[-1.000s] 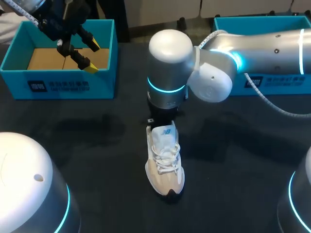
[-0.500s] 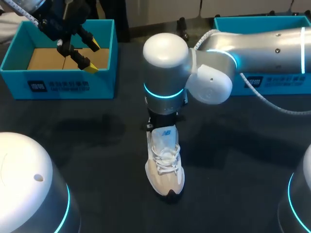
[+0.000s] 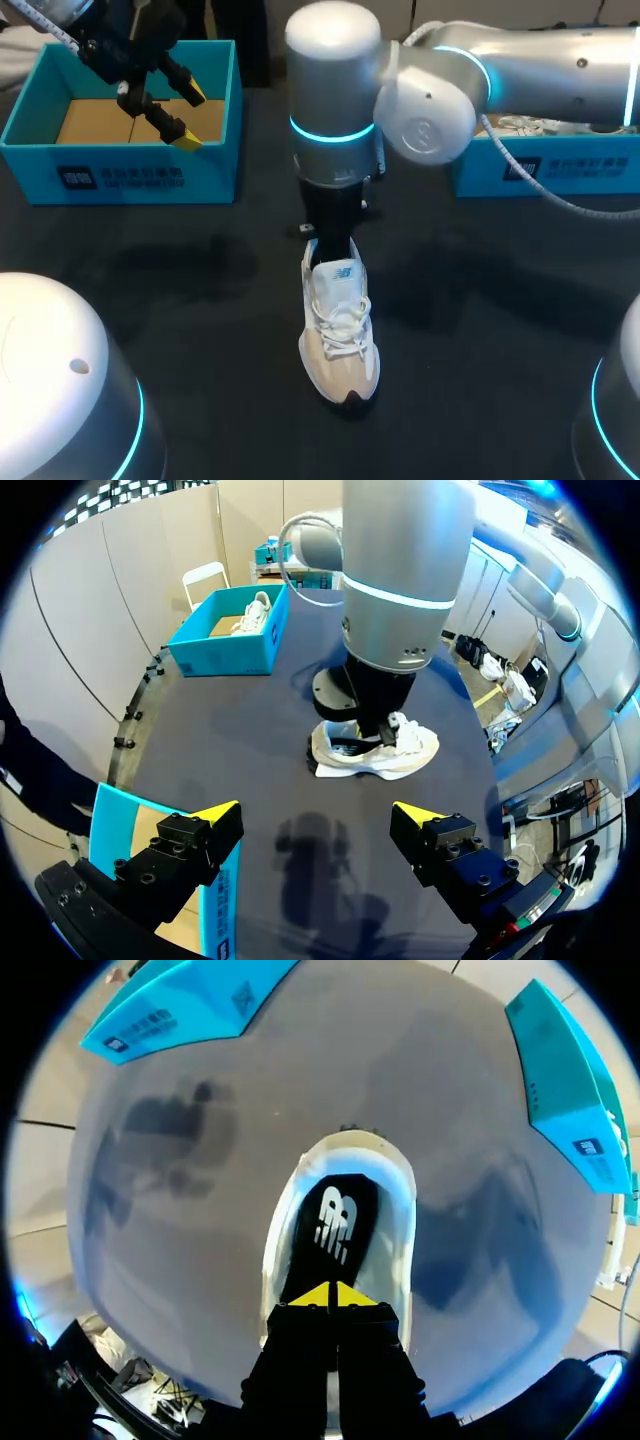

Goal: Take the shoe out of the shoebox, open the shoe tongue, remove and reinsert the insole, then place the shoe into the shoebox

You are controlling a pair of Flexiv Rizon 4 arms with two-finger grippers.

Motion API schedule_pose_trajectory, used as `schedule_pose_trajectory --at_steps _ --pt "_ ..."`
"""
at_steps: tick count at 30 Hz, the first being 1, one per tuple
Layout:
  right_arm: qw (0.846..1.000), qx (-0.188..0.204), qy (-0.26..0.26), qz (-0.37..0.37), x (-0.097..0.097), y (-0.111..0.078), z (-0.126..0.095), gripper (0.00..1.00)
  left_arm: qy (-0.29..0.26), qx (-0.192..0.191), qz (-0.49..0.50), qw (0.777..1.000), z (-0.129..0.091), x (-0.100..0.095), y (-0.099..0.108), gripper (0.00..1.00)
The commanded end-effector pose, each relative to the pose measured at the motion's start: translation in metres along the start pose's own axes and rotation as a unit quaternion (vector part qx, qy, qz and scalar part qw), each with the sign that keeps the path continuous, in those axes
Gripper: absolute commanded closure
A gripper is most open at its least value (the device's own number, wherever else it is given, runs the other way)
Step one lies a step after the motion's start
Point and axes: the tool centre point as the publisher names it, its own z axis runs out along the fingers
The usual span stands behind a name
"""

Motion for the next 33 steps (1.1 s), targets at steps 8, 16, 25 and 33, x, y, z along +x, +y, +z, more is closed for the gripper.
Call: schedule_pose_trajectory --at_steps 8,16,25,33 --pt "1.0 0.009 0.004 0.025 0.007 -0.009 0.0 0.15 0.0 -0.001 0.0 1.0 0.0 0.0 0.0 0.0" --pt "0.999 0.013 0.003 0.033 0.007 -0.008 0.004 0.0 0.0 -0.001 0.0 1.0 0.0 0.0 0.0 0.0" --pt "0.999 0.028 0.01 0.038 0.007 -0.009 0.009 0.0 0.0 -0.001 0.0 1.0 0.0 0.0 0.0 0.0" --pt "0.998 0.044 0.014 0.049 0.003 -0.015 0.013 0.0 0.0 -0.001 0.0 1.0 0.0 0.0 0.0 0.0"
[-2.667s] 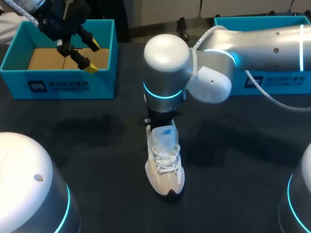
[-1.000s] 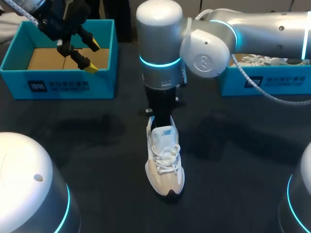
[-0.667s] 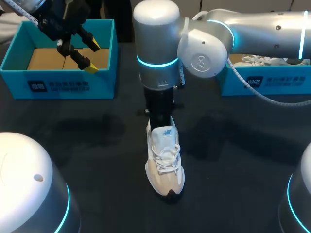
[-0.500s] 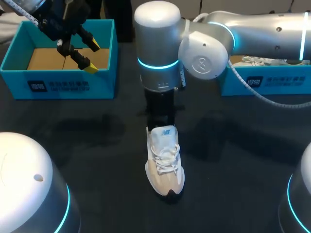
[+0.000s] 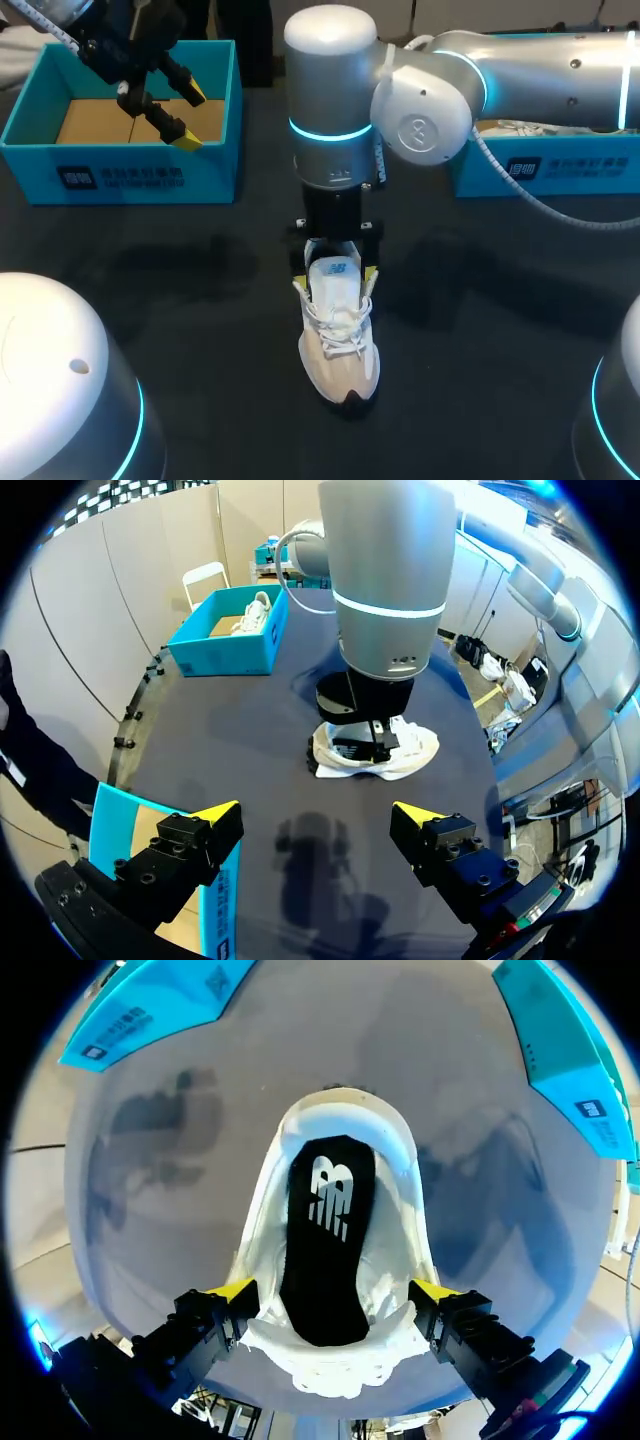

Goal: Take the shoe out of the shoebox, open the shoe tongue, remove and reinsert the insole, then place the shoe into the shoebox

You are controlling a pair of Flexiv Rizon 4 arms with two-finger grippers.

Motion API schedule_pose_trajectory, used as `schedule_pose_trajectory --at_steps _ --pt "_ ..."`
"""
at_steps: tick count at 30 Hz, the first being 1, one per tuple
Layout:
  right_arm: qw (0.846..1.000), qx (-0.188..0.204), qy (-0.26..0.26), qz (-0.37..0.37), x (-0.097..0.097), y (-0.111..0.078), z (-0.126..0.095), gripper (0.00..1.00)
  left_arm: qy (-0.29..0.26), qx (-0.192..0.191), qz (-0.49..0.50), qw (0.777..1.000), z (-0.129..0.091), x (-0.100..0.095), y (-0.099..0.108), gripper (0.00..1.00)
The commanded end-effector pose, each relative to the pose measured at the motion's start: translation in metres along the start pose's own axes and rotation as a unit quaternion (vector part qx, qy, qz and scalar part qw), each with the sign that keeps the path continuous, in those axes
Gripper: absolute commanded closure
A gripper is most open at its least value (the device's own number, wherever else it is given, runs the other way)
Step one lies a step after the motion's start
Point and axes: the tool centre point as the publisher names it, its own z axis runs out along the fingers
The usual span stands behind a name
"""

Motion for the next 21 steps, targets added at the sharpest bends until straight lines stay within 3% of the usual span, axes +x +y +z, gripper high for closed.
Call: schedule_pose_trajectory --at_steps 1,8,21 --pt "1.0 0.004 0.003 0.002 -0.002 -0.001 0.003 0.0 0.0 -0.001 0.0 1.0 0.0 0.0 0.0 0.0" --pt "1.0 0.001 -0.008 0.008 0.006 -0.009 -0.011 0.0 0.0 -0.001 0.0 1.0 0.0 0.0 0.0 0.0" --pt "0.999 -0.017 -0.037 0.037 0.011 -0.04 -0.044 0.0 0.0 -0.001 0.0 1.0 0.0 0.0 0.0 0.0"
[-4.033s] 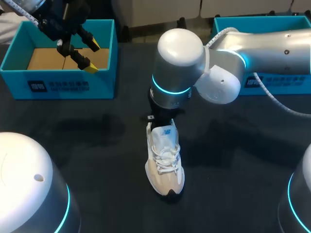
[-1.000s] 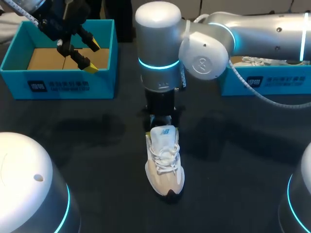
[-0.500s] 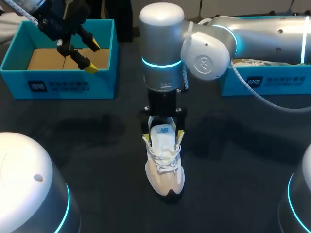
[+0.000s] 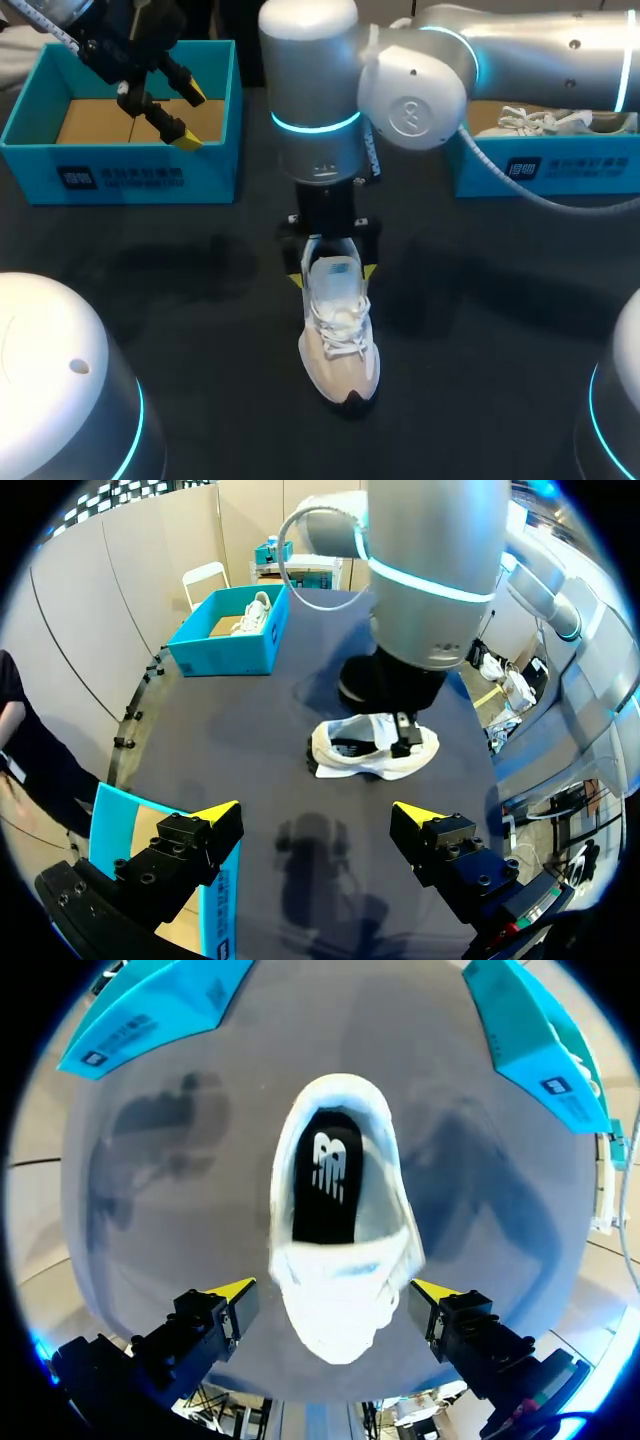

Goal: Take the shoe out of the shoebox, open the shoe tongue, remove and reinsert the insole, then place the shoe into the shoebox

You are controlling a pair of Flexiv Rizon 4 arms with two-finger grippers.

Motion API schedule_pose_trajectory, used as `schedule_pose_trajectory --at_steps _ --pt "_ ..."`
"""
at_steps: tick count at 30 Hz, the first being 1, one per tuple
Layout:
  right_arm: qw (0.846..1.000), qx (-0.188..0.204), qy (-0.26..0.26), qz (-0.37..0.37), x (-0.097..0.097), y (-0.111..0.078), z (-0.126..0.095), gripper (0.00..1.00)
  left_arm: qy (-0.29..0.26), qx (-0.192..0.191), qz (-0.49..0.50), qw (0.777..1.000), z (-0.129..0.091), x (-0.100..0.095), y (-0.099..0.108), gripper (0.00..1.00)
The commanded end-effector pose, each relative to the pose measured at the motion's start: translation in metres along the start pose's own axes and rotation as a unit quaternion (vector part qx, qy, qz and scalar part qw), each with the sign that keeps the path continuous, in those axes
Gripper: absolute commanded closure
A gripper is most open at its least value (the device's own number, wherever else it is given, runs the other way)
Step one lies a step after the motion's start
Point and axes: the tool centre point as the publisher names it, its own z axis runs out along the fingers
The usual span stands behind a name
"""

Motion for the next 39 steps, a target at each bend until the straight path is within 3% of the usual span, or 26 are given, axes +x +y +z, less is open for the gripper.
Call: schedule_pose_trajectory --at_steps 1,4,5,6,11,17,19,23,25,32,39 --pt "1.0 -0.008 -0.006 0.002 0.001 -0.011 -0.008 0.0 0.0 -0.001 0.0 1.0 0.0 0.0 0.0 0.0" --pt "1.0 -0.014 -0.01 0.006 0.002 -0.015 -0.009 0.02 0.0 -0.001 0.0 1.0 0.0 0.0 0.0 0.0" --pt "1.0 -0.014 -0.01 0.007 0.001 -0.016 -0.009 0.35 0.0 -0.001 0.0 1.0 0.0 0.0 0.0 0.0" --pt "1.0 -0.013 -0.009 0.009 0.0 -0.017 -0.008 0.49 0.0 -0.001 0.0 1.0 0.0 0.0 0.0 0.0" --pt "1.0 -0.016 -0.011 0.009 0.0 -0.015 -0.007 0.63 0.0 -0.001 0.0 1.0 0.0 0.0 0.0 0.0" --pt "1.0 -0.015 -0.008 0.006 -0.003 -0.014 -0.003 0.62 0.0 -0.001 0.0 1.0 0.0 0.0 0.0 0.0" --pt "1.0 -0.016 -0.008 0.005 -0.002 -0.013 -0.003 0.71 0.0 -0.001 0.0 1.0 0.0 0.0 0.0 0.0" --pt "1.0 -0.019 -0.004 0.0 -0.008 -0.012 0.005 0.62 0.0 -0.001 0.0 1.0 0.0 0.0 0.0 0.0" --pt "1.0 -0.019 0.0 -0.003 -0.011 -0.009 0.011 0.62 0.0 -0.001 0.0 1.0 0.0 0.0 0.0 0.0" --pt "1.0 -0.016 0.021 -0.017 -0.015 0.007 0.026 0.69 0.0 -0.001 0.0 1.0 0.0 0.0 0.0 0.0" --pt "0.999 -0.028 0.005 -0.02 -0.016 0.005 0.01 0.69 0.0 -0.001 0.0 1.0 0.0 0.0 0.0 0.0"
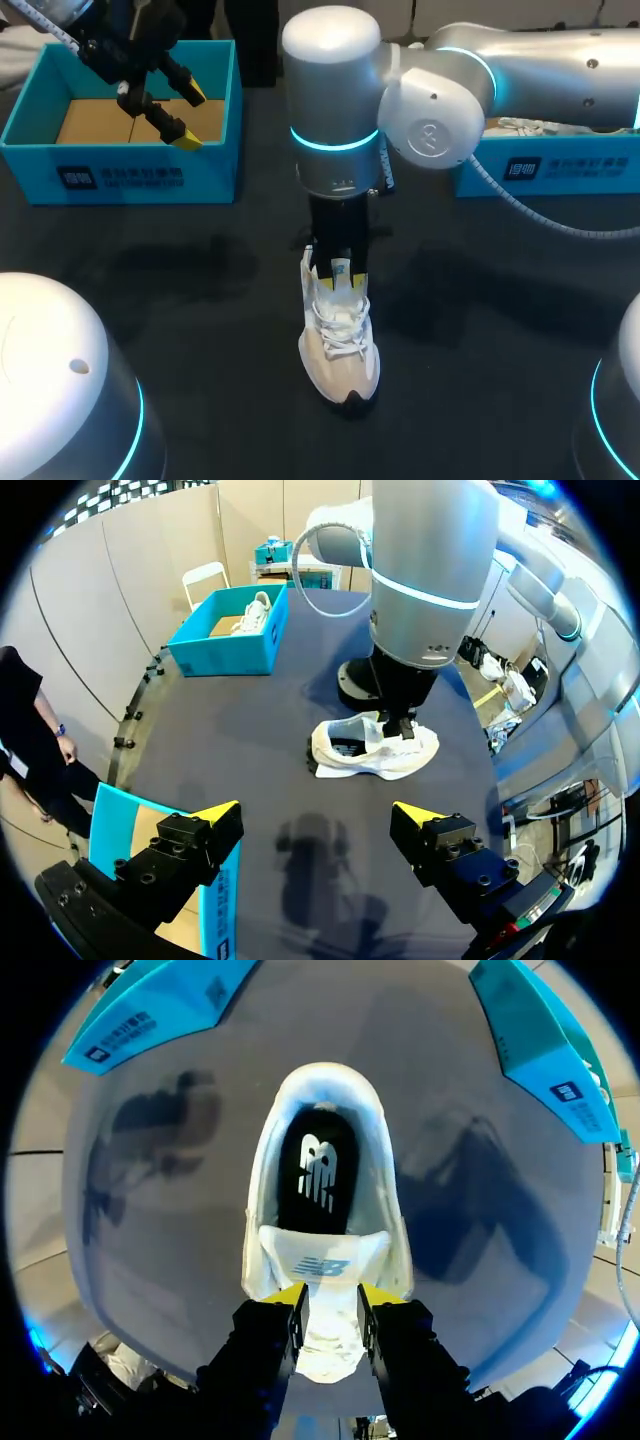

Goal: Take the shoe out of the shoebox, open the shoe tongue, remove and reinsert the insole, then place the shoe into the shoebox

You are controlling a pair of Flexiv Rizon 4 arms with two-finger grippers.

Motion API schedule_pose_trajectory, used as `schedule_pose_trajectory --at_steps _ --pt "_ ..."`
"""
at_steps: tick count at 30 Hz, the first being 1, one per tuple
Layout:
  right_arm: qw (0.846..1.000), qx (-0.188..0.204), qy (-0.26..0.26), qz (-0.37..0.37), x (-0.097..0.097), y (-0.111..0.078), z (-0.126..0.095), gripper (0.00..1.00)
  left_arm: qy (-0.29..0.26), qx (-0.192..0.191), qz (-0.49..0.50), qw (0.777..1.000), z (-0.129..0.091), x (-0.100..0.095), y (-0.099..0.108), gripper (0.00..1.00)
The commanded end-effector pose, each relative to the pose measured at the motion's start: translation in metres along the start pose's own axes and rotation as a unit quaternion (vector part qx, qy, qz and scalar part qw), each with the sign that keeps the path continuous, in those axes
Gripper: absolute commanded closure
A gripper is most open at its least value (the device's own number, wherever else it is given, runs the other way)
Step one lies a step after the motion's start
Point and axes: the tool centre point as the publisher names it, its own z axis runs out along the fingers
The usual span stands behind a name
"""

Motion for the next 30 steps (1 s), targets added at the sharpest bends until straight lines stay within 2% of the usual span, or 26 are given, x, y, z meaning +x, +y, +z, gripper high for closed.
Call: schedule_pose_trajectory --at_steps 1,6,9,13,15,18,19,20,21,30 --pt "1.0 -0.009 -0.008 0.0 -0.002 -0.003 -0.012 0.69 0.0 -0.001 0.0 1.0 0.0 0.0 0.0 0.0" --pt "1.0 -0.006 0.011 -0.015 -0.001 0.011 0.001 0.69 0.0 -0.001 0.0 1.0 0.0 0.0 0.0 0.0" --pt "1.0 -0.008 0.014 -0.019 0.0 0.014 0.001 0.69 0.0 -0.001 0.0 1.0 0.0 0.0 0.0 0.0" --pt "0.999 -0.042 0.012 -0.03 -0.003 0.011 -0.014 0.64 0.0 -0.001 0.0 1.0 0.0 0.0 0.0 0.0" --pt "0.998 -0.034 -0.02 -0.046 -0.003 0.011 -0.021 0.6 0.0 -0.001 0.0 1.0 0.0 0.0 0.0 0.0" --pt "0.995 -0.073 -0.011 -0.061 -0.005 0.012 -0.029 0.55 0.0 -0.001 0.0 1.0 0.0 0.0 0.0 0.0" --pt "0.994 -0.077 -0.021 -0.076 -0.006 0.013 -0.03 0.49 0.0 -0.001 0.0 1.0 0.0 0.0 0.0 0.0" --pt "0.992 -0.081 -0.034 -0.086 -0.007 0.015 -0.033 0.28 0.0 -0.001 0.0 1.0 0.0 0.0 0.0 0.0" --pt "0.989 -0.101 -0.048 -0.092 -0.008 0.016 -0.038 0.0 0.0 -0.001 0.0 1.0 0.0 0.0 0.0 0.0" --pt "0.989 -0.101 -0.048 -0.092 -0.008 0.016 -0.038 0.0 0.0 -0.001 0.0 1.0 0.0 0.0 0.0 0.0"
